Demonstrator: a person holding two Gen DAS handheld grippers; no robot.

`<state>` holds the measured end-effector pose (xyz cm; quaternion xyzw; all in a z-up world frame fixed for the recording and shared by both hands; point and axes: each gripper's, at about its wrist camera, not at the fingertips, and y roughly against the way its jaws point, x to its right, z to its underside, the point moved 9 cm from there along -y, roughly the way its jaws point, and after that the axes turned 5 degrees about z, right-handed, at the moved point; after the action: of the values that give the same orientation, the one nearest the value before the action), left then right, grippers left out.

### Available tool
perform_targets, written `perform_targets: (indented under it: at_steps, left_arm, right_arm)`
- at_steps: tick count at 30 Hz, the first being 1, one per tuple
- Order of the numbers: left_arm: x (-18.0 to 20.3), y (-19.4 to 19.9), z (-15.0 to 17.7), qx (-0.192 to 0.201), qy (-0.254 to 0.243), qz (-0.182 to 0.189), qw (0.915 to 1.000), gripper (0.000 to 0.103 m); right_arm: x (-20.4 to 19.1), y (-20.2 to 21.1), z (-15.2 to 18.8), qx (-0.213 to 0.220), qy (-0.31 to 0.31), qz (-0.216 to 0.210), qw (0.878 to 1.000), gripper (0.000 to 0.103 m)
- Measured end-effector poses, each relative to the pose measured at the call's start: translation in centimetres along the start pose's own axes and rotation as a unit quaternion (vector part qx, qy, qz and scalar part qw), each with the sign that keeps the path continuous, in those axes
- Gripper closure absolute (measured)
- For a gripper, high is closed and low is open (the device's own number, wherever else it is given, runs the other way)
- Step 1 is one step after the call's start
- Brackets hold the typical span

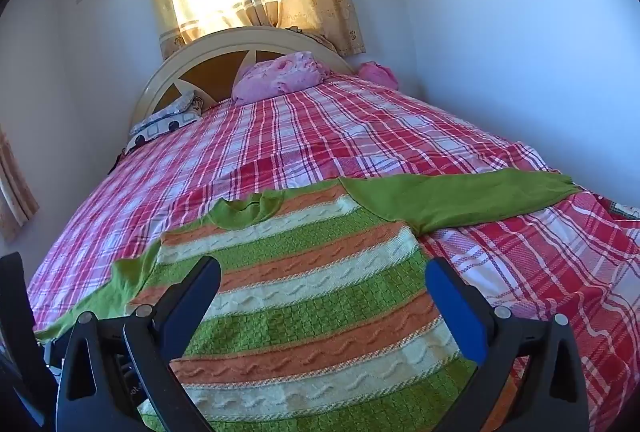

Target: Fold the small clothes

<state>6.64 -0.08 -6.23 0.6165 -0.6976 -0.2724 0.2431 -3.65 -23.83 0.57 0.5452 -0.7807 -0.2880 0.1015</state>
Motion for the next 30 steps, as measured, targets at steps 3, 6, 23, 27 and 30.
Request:
perform_targets:
  at_steps: [3, 6, 23, 27, 30]
  left_arm:
    - [0.4, -0.1, 0.2, -0.001, 0.005, 0.006, 1.0, 0.0]
    - [0.2, -0.2, 0.6, -0.006, 0.01, 0.004, 0.9999, 0.0]
    - [-1.9, 0.2, 1.5, -0.005, 0.028, 0.006, 0.9996, 0.0]
    - [-2.0, 0.3, 1.5, -0.004, 0.027, 0.006, 0.9996, 0.0]
    - [-2.1, 0.3, 1.5, -0.003, 0.029, 0.008, 0.9996, 0.0]
  right_arm:
    - [-0.4, 0.0, 0.2, -0.002, 0.001, -0.001, 1.0, 0.001]
    - [-0.1, 0.0, 0.5, -0.004, 0.006, -0.002, 1.0, 0.001]
    - [-1.9, -1.7, 2.5, -0.031, 0.066, 0.033, 0.997, 0.001]
    - [-2.4, -1.6, 2.7, -0.031, 0.07, 0.034, 0.996, 0.001]
    - [-2.5, -1.6, 2.9, -0.033, 0.071, 0.034, 0.996, 0.001]
